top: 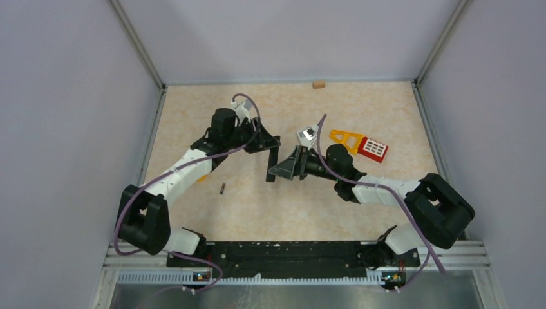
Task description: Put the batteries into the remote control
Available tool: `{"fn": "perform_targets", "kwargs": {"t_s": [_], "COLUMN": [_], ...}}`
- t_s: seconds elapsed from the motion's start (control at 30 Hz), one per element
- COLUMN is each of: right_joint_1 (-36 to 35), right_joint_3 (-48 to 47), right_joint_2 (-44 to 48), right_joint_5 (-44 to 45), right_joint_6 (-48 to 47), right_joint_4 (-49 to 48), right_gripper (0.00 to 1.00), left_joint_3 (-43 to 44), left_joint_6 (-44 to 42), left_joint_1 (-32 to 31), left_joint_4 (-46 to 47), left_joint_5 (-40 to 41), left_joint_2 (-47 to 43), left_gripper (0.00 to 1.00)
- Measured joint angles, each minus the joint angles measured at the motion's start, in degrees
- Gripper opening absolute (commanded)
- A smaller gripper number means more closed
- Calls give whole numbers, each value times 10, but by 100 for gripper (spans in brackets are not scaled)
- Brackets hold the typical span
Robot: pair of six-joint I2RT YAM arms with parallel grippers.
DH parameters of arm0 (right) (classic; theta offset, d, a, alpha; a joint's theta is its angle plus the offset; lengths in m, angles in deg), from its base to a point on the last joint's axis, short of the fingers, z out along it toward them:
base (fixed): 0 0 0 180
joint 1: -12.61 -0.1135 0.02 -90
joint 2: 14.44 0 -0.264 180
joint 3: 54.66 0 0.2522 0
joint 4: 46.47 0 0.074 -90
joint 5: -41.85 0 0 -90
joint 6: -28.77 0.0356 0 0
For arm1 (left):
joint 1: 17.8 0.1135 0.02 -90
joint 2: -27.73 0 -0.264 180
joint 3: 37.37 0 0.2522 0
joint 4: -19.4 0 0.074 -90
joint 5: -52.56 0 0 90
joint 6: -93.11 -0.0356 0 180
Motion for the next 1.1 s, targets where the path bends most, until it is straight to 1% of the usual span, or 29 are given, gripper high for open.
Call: {"fn": "perform_targets", "kwargs": {"t_s": [0.17,0.2,0.37,0.43,0.47,0.53,0.57,0.6,0.67,0.73,0.8,0.83,0.93,1.0,1.1], "right_joint_1": [0,0,0,0,0,0,0,0,-1,-7,-22,-34,-64,-78,-92], "right_joint_3": [0,0,-1,-1,-1,-1,-2,-3,-24,-62,-118,-149,-232,-260,-276], "right_joint_2": [8,11,12,12,12,12,12,12,12,12,11,9,-6,-16,-32], "right_joint_5": [0,0,-15,-26,-29,-30,-30,-29,-25,-3,45,74,150,196,252], "right_joint_6": [16,17,34,49,55,66,71,69,56,16,-43,-74,-149,-186,-233], "right_joint_4": [-33,-36,-71,-101,-116,-128,-129,-127,-86,-10,97,151,270,326,389], "right_gripper": [87,83,58,48,43,34,32,28,26,25,25,24,24,23,23], "left_joint_3": [-5,-9,-21,-24,-26,-28,-30,-31,-35,-35,-33,-29,-15,-11,-8], "left_joint_6": [41,55,125,147,158,169,172,170,159,131,101,84,38,19,-1], "left_joint_1": [14,16,22,22,22,22,22,22,22,22,22,22,22,22,21], "left_joint_4": [65,85,170,196,209,223,230,231,225,200,161,136,54,22,-18], "left_joint_5": [-76,-92,-153,-167,-171,-175,-174,-172,-160,-132,-102,-84,-26,0,36], "left_joint_2": [-25,-29,-34,-35,-37,-43,-50,-57,-76,-93,-104,-108,-108,-109,-109], "left_gripper": [34,34,35,39,47,75,81,85,87,87,84,82,73,66,62]}}
